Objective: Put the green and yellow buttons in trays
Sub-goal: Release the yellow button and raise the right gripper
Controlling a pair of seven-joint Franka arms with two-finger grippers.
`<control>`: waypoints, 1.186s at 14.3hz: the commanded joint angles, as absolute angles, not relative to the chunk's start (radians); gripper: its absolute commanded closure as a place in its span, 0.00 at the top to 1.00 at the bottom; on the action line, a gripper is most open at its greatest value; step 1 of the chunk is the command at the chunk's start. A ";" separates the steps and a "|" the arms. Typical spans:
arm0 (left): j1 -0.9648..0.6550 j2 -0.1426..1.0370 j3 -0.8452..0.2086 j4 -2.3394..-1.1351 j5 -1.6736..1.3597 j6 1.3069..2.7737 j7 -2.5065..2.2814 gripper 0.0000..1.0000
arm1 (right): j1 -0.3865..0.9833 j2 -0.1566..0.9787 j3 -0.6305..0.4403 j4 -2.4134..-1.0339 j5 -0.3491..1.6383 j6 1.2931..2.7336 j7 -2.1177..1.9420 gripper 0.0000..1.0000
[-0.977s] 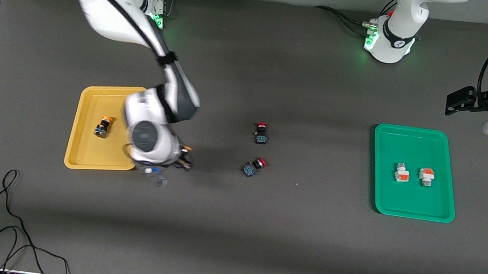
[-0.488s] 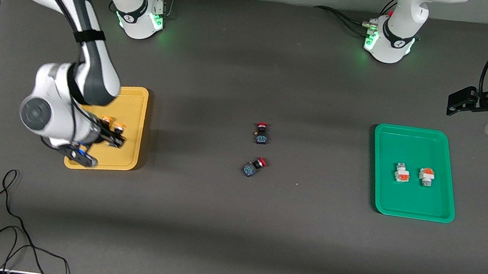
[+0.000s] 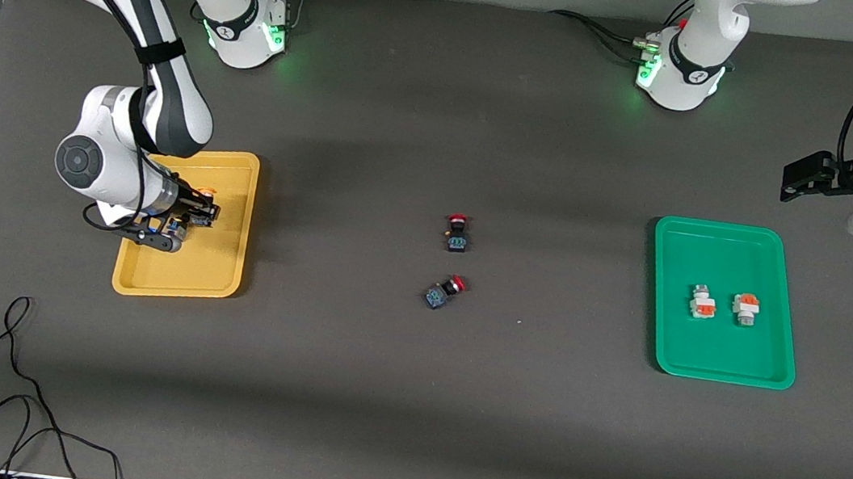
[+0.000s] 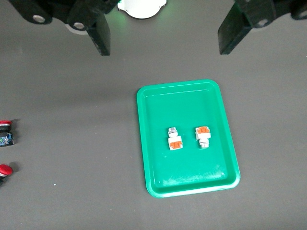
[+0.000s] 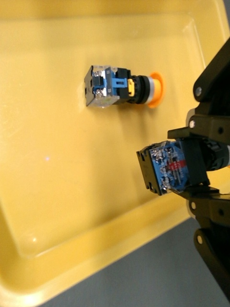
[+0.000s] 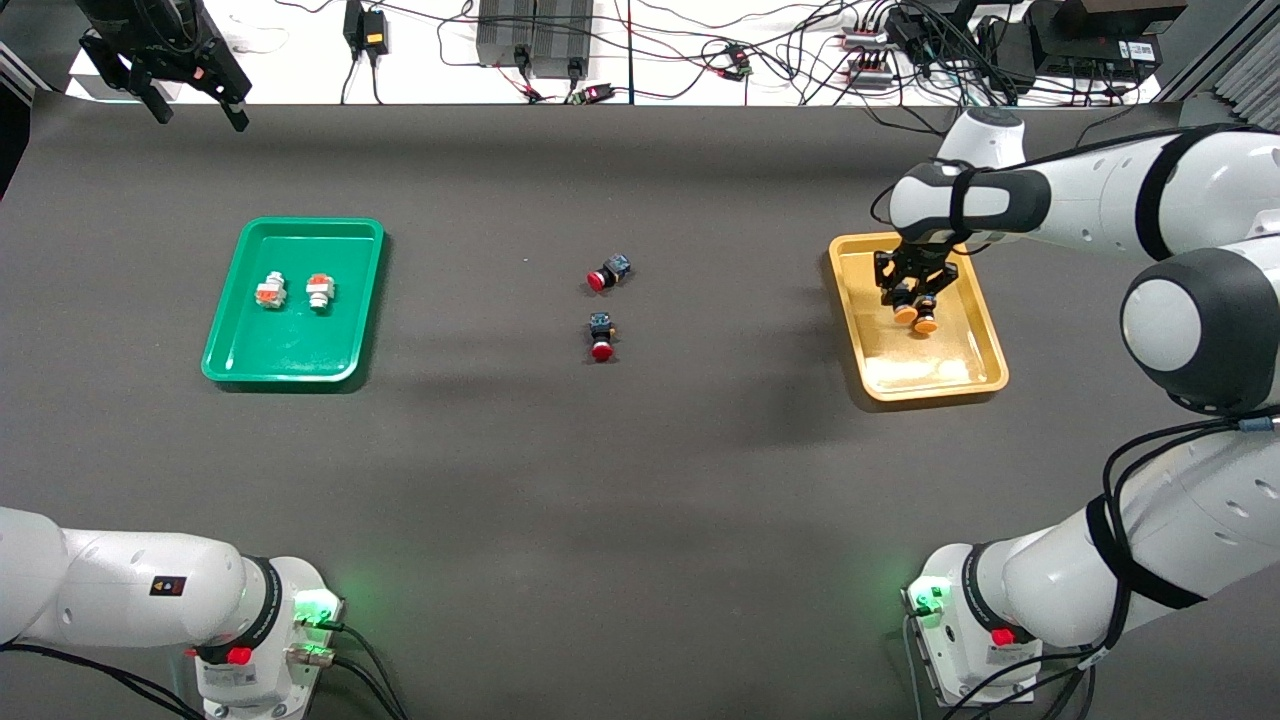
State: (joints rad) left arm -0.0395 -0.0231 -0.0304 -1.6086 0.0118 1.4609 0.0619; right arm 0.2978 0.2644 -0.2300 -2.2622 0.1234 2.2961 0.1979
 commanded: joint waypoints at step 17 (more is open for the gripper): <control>-0.041 -0.026 -0.025 -1.592 -0.012 1.459 0.046 1.00 | 0.106 0.026 -0.069 -1.754 0.029 1.754 0.063 1.00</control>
